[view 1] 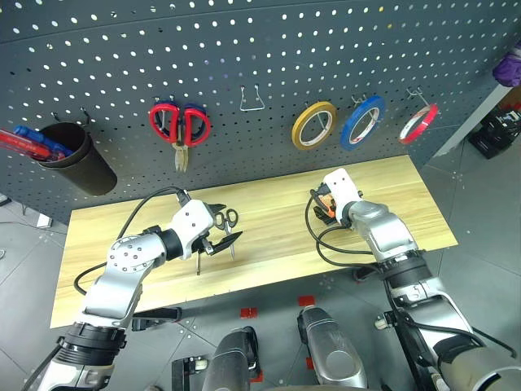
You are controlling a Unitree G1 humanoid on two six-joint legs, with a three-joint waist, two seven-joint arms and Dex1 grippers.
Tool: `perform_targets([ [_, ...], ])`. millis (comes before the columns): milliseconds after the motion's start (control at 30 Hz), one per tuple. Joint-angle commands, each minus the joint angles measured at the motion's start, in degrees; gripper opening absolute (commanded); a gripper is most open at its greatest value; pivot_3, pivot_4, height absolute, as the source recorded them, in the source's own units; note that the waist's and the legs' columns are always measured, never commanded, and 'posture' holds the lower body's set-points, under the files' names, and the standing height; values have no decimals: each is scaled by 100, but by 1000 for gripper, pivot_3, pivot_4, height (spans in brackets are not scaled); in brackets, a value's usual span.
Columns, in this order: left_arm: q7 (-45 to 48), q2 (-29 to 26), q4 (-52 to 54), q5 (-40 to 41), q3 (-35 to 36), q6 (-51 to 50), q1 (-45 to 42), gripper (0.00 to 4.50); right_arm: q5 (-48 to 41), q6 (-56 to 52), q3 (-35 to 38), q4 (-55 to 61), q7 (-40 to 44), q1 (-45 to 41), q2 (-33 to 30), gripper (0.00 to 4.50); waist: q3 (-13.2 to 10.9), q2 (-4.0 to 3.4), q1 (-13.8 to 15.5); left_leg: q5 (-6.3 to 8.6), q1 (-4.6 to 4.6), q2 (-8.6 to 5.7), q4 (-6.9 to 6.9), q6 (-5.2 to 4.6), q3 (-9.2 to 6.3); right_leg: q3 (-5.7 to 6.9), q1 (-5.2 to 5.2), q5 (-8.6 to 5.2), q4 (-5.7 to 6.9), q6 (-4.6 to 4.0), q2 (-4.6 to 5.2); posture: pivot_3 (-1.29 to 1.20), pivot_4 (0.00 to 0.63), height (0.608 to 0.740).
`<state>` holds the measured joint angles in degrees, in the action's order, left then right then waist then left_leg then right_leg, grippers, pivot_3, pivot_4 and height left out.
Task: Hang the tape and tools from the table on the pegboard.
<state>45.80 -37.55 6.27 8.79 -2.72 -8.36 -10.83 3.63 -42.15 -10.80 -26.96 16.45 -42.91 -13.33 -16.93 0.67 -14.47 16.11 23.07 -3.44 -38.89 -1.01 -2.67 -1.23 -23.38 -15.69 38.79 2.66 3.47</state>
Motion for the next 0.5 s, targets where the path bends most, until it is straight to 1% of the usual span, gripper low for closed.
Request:
perform_targets([
  [33,13,-11,255,38,84,45,107,3821,151,488,1,-809,-2,-423,-11,4467,0,0,-9,0,0,0,0,0,1,1,-1,0,1,0,0,-343,260,740],
  [367,-39,75,463,36,11,-58,212,3821,115,1258,253,-3120,335,-1312,136,4467,1,1,-56,0,-1,8,1,0,5,2,-6,0,13,0,-6,-340,257,740],
  [500,-39,101,472,20,0,-76,198,3821,283,1592,193,-3799,399,-1613,133,4467,1,1,-83,-1,-1,7,0,1,7,2,-7,0,15,0,-6,-335,253,740],
])
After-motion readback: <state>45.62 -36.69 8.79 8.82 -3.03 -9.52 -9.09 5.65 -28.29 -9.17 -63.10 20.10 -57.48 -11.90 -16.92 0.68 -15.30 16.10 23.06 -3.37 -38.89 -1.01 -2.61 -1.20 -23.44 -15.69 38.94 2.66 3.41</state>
